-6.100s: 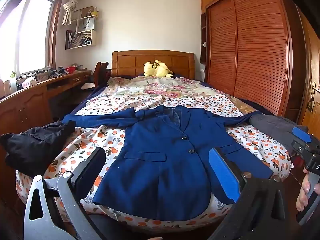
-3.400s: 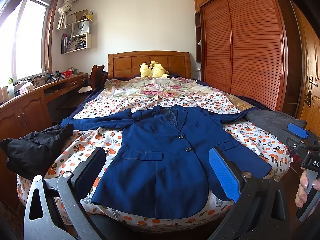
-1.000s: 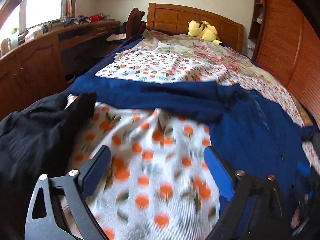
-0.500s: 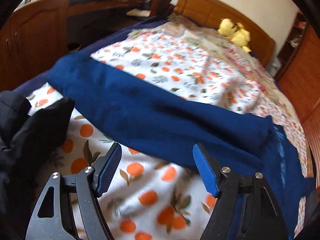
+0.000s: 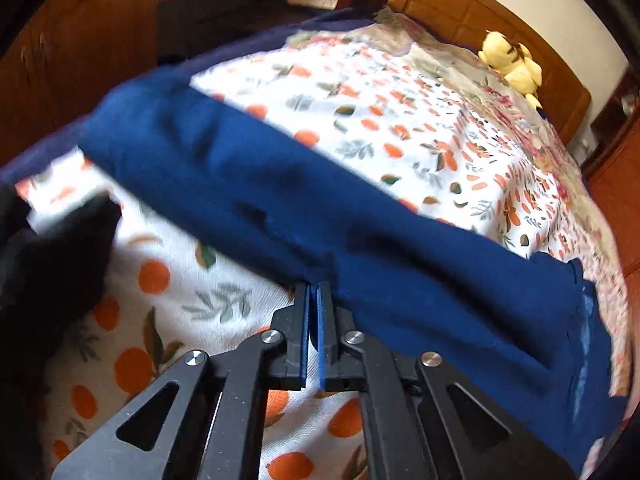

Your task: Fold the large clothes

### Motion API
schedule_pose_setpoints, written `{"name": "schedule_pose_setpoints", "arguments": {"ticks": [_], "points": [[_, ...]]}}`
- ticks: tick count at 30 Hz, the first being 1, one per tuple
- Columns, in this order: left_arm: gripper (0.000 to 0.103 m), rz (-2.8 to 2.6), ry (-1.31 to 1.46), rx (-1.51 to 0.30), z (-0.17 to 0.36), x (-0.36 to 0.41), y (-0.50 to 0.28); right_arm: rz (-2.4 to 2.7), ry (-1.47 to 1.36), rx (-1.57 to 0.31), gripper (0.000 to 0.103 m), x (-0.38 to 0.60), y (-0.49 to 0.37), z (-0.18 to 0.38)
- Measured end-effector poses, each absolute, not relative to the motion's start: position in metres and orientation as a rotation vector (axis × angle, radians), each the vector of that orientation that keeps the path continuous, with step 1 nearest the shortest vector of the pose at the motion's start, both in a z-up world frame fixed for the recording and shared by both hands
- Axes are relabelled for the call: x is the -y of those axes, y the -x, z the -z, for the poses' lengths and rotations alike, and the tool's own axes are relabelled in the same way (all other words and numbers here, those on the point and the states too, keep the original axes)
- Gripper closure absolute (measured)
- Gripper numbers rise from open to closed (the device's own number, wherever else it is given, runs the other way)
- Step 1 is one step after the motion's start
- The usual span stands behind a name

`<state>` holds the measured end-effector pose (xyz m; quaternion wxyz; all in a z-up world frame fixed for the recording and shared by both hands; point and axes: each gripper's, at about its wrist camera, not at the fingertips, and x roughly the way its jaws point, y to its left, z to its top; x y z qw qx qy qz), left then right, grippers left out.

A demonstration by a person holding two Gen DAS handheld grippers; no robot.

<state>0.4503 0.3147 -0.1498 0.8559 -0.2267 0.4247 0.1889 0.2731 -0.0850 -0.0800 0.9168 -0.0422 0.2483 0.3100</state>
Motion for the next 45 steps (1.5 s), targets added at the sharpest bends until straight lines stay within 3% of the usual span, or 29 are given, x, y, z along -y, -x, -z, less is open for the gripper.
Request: {"name": "schedule_pose_setpoints", "arguments": {"ticks": [12,19,24,26,29,31,32,33,45], "points": [[0.100,-0.211,0.188,-0.731,0.029,-0.183,-0.415,-0.652,0.049,-0.513,0.000,0.100,-0.267,0.073],[0.100,-0.061,0.067,-0.712,0.008,-0.102,-0.377,-0.605,0.043,-0.434,0.000,0.126,-0.248,0.053],[0.099,-0.013,0.050,-0.724,0.015,-0.089,-0.353,-0.589,0.041,-0.436,0.000,0.126,-0.247,0.059],[0.093,-0.022,0.034,-0.724,0.019,-0.091,-0.341,-0.587,0.044,-0.438,0.000,0.123,-0.248,0.061],[0.058,-0.041,0.009,-0.689,0.021,-0.098,-0.326,-0.593,0.044,-0.440,0.000,0.121,-0.248,0.061],[0.043,-0.047,0.015,-0.679,0.021,-0.106,-0.322,-0.599,0.042,-0.440,0.000,0.121,-0.248,0.060],[0.028,-0.054,0.029,-0.677,0.023,-0.113,-0.320,-0.600,0.042,-0.440,0.000,0.125,-0.247,0.058],[0.023,-0.065,0.039,-0.675,0.025,-0.118,-0.320,-0.601,0.042,-0.441,0.000,0.125,-0.248,0.058],[0.023,-0.196,0.056,-0.815,0.114,-0.172,-0.365,-0.607,0.060,-0.468,0.000,0.123,-0.253,0.061]]}}
